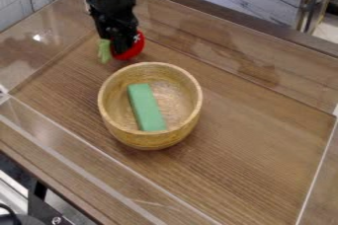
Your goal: Move the red fruit to the left
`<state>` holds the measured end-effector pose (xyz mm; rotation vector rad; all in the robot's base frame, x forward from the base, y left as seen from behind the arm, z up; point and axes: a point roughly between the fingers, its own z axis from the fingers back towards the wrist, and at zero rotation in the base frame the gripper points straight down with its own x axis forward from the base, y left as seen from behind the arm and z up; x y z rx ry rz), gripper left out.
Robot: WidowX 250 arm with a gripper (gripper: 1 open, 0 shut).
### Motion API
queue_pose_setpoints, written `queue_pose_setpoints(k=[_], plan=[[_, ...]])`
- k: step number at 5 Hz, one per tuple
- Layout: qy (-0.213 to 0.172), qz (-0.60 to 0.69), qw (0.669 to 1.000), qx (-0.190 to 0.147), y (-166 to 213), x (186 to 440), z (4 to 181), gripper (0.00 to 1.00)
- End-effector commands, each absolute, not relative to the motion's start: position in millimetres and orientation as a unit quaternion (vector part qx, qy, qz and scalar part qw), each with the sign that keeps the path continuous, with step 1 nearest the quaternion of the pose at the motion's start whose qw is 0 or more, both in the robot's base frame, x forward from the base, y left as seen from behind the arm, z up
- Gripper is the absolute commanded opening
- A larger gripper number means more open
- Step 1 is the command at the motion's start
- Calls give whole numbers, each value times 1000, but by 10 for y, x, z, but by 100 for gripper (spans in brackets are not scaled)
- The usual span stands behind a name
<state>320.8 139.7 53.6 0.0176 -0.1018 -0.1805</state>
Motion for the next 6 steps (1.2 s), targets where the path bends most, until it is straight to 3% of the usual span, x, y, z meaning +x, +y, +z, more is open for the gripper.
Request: queue_pose_setpoints(k=[1,5,6], plan=[[-86,-81,993,27,1505,3320,816,100],[-98,-65,993,11,1496,3529,1210,100],[-98,-50,994,7,1521,3576,1171,100]])
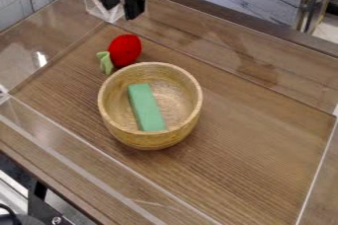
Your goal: Move the red fruit to the left
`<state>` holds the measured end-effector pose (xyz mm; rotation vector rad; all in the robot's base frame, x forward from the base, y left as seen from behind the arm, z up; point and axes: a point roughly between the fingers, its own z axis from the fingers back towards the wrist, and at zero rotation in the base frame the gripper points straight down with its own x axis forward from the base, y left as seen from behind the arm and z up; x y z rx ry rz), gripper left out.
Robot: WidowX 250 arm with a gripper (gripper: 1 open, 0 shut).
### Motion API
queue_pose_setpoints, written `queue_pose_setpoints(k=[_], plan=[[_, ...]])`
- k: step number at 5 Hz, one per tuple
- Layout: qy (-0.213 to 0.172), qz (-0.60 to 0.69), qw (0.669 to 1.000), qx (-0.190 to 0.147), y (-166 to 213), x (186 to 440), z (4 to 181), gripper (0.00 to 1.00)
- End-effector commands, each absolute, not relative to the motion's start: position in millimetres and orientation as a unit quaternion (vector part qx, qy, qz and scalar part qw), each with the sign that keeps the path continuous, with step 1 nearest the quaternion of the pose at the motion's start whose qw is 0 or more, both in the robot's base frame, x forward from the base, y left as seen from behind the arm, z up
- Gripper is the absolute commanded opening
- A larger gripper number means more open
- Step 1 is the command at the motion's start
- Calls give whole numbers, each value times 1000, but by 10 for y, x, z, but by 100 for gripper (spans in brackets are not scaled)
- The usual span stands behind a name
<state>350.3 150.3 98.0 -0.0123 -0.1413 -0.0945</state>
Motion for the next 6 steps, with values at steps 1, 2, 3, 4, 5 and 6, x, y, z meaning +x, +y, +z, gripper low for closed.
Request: queue_pose_setpoints(k=[1,2,3,4,5,6], plan=[[-96,-43,994,4,1567,3652,1065,100],[-94,-35,995,1,1527,3695,1185,100],[-92,-32,995,-1,1493,3742,1253,0],[-88,-29,996,-3,1545,3749,1187,100],[-84,-27,996,-3,1595,3750,1119,0],[-81,-26,996,-3,1641,3745,1065,100]])
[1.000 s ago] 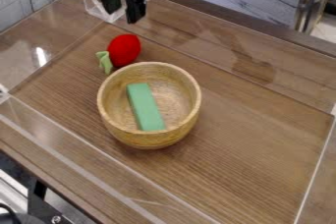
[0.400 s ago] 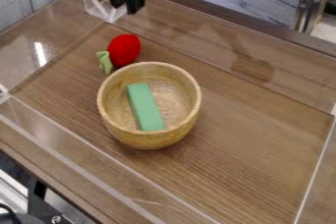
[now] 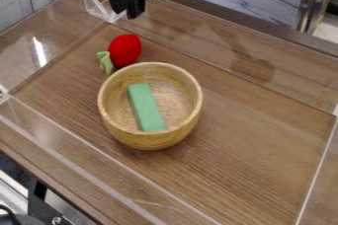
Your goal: Move the red fruit to the left
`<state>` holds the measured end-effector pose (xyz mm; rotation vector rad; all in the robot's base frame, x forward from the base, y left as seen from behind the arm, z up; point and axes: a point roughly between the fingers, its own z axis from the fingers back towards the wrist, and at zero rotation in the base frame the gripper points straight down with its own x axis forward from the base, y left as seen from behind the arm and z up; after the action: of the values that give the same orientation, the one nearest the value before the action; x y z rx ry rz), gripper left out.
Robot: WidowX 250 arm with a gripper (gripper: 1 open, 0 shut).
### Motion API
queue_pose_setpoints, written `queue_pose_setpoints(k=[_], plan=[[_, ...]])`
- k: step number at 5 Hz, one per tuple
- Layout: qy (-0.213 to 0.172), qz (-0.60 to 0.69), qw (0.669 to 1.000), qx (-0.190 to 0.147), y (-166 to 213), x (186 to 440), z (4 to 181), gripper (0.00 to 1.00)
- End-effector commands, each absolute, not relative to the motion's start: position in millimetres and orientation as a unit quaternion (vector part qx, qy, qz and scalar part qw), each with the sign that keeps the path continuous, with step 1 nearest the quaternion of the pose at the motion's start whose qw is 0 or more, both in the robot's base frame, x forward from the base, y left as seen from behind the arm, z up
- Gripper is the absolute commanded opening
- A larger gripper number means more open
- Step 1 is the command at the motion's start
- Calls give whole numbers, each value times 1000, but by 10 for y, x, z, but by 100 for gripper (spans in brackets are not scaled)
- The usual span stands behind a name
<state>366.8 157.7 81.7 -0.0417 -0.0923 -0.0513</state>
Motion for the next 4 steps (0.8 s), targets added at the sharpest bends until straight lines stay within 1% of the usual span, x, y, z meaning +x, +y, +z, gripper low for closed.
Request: queue_pose_setpoints(k=[1,2,4], plan=[[-77,-12,997,-2,1623,3750,961,100],[-74,4,997,-6,1561,3716,907,100],[-72,-23,997,-11,1469,3738,1031,100]])
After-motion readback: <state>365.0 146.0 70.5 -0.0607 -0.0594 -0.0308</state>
